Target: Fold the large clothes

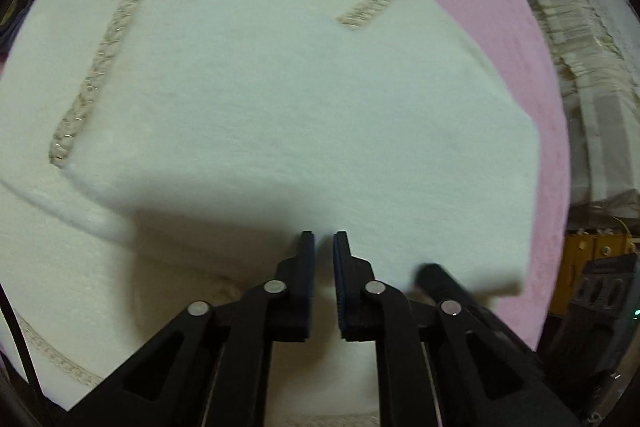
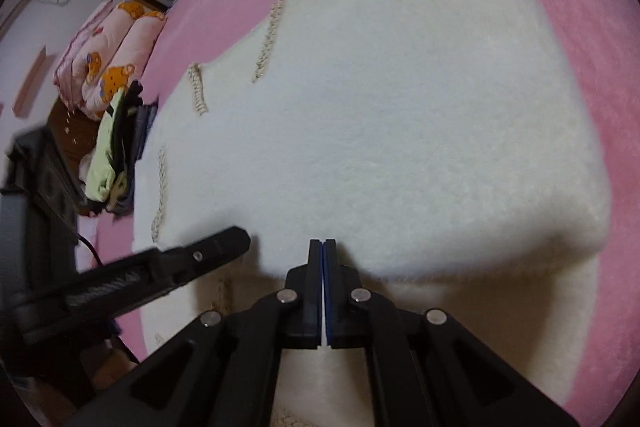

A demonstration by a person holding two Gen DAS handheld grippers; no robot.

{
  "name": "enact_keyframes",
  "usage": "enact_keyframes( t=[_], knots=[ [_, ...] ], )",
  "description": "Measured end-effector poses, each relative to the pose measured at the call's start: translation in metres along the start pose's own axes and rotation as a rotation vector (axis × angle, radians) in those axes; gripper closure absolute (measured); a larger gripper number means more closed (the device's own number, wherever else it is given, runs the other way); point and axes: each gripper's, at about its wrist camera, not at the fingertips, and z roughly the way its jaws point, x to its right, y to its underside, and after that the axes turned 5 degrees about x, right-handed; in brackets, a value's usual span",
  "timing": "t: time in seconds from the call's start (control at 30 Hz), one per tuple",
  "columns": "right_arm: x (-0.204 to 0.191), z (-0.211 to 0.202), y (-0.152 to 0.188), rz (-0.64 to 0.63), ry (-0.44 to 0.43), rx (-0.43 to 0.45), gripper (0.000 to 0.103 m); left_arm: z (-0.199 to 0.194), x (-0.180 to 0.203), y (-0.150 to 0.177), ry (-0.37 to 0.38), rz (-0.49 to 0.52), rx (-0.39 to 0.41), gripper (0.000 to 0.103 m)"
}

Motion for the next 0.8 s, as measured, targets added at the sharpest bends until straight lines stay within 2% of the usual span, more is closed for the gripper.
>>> enact_keyframes(
  t=[0.07, 0.1, 0.13, 0.2, 0.27, 0.3, 0.37, 0.43, 0.5, 0.57, 0.63, 0.67, 0.73, 0.8],
  knots=[
    [0.008, -0.003, -0.002, 0.016, -0.002, 0.007, 0.103, -0.009, -0.015, -0.002, -0.017, -0.022, 0.045, 0.097],
    [0.013, -0.009, -0.003, -0.009, 0.051, 0.020, 0.103, -0.015, -0.025, -0.004, -0.050, -0.018, 0.087, 0.097],
    [0.017, -0.014, -0.003, -0.035, 0.106, 0.031, 0.103, -0.018, -0.032, -0.005, -0.099, -0.003, 0.111, 0.097],
    [0.033, -0.027, -0.003, -0.077, 0.226, 0.057, 0.103, -0.023, -0.055, -0.009, -0.248, 0.021, 0.140, 0.097],
    [0.058, -0.044, -0.007, -0.047, 0.264, 0.081, 0.103, -0.028, -0.080, -0.013, -0.299, -0.009, 0.144, 0.097],
    [0.066, -0.050, -0.007, -0.035, 0.269, 0.087, 0.103, -0.031, -0.090, -0.014, -0.292, -0.028, 0.144, 0.097],
    [0.077, -0.058, -0.008, -0.028, 0.251, 0.088, 0.103, -0.034, -0.103, -0.014, -0.226, -0.060, 0.138, 0.098],
    [0.072, -0.059, -0.008, -0.072, 0.291, 0.089, 0.103, -0.037, -0.108, -0.012, -0.185, -0.094, 0.143, 0.098],
    [0.060, -0.064, -0.010, -0.126, 0.325, 0.126, 0.103, -0.047, -0.106, -0.009, -0.150, -0.124, 0.172, 0.098],
    [0.041, -0.065, -0.011, -0.157, 0.230, 0.161, 0.103, -0.054, -0.100, -0.008, -0.078, -0.140, 0.201, 0.097],
    [0.023, -0.052, -0.014, -0.174, 0.084, 0.124, 0.103, -0.053, -0.084, -0.009, 0.057, -0.145, 0.182, 0.096],
    [0.018, -0.043, -0.015, -0.185, 0.045, 0.102, 0.103, -0.048, -0.073, -0.010, 0.108, -0.137, 0.165, 0.096],
    [-0.002, -0.013, -0.015, -0.222, -0.005, 0.053, 0.103, -0.039, -0.050, -0.022, 0.135, -0.110, 0.148, 0.096],
    [-0.017, 0.018, -0.018, -0.241, -0.047, -0.007, 0.103, -0.021, -0.026, -0.032, 0.130, -0.085, 0.125, 0.096]
  ],
)
